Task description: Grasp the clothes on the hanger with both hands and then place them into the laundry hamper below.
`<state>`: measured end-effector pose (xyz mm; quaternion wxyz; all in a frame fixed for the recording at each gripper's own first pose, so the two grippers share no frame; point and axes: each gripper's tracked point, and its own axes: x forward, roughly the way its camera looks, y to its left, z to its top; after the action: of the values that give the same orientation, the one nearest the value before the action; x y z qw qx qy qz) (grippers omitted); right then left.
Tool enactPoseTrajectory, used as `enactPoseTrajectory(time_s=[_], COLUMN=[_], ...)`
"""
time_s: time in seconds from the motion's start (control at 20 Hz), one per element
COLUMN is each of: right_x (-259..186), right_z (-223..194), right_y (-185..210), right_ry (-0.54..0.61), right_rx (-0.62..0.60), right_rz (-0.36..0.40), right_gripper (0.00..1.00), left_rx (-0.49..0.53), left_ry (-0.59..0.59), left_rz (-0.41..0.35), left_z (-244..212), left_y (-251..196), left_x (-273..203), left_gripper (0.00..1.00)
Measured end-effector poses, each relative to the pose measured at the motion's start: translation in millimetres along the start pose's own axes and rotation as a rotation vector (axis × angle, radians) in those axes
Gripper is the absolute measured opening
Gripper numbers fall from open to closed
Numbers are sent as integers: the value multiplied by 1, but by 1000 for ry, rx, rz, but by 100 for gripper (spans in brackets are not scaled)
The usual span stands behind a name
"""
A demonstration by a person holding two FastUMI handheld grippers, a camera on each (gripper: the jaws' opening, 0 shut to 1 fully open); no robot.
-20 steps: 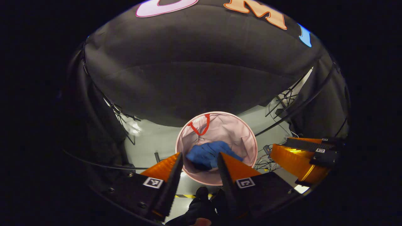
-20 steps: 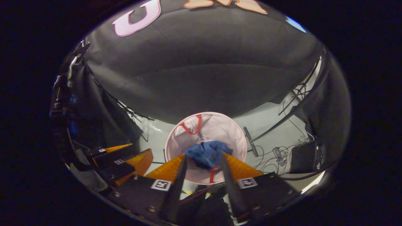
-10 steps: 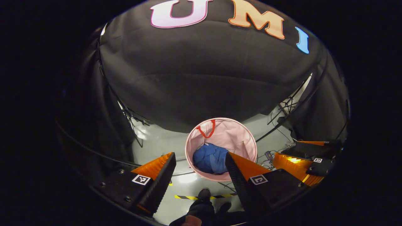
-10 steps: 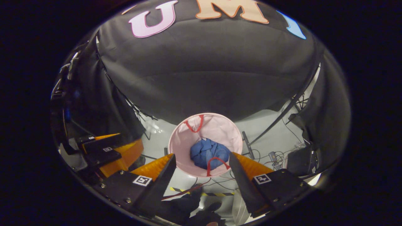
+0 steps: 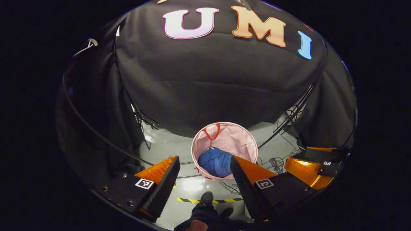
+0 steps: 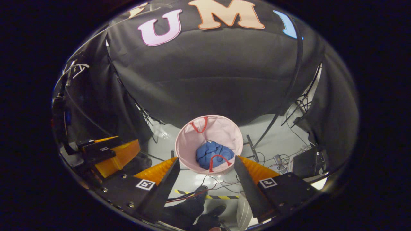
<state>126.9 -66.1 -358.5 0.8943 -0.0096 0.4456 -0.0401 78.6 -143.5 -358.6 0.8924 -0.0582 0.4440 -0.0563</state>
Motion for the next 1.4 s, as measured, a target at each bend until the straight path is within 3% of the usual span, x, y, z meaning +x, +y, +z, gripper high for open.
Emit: enactPoseTrajectory(time_s=[0.65, 1.2, 1.4], right_x=[-104, -175, -210], right_z=[23, 84, 126], right_y=[7, 6, 7], right_ry=[-174, -379, -520], right_rx=[1, 35, 45], right_rz=[71, 79, 87], right_gripper=[100, 100, 100], left_rx=[-20, -11, 44], left_ry=[-176, -374, -521], left_rz=[49, 45, 88], left_z=[17, 78, 127], left_y=[-6, -13, -2], left_x=[-100, -172, -205], left_gripper=[99, 98, 96])
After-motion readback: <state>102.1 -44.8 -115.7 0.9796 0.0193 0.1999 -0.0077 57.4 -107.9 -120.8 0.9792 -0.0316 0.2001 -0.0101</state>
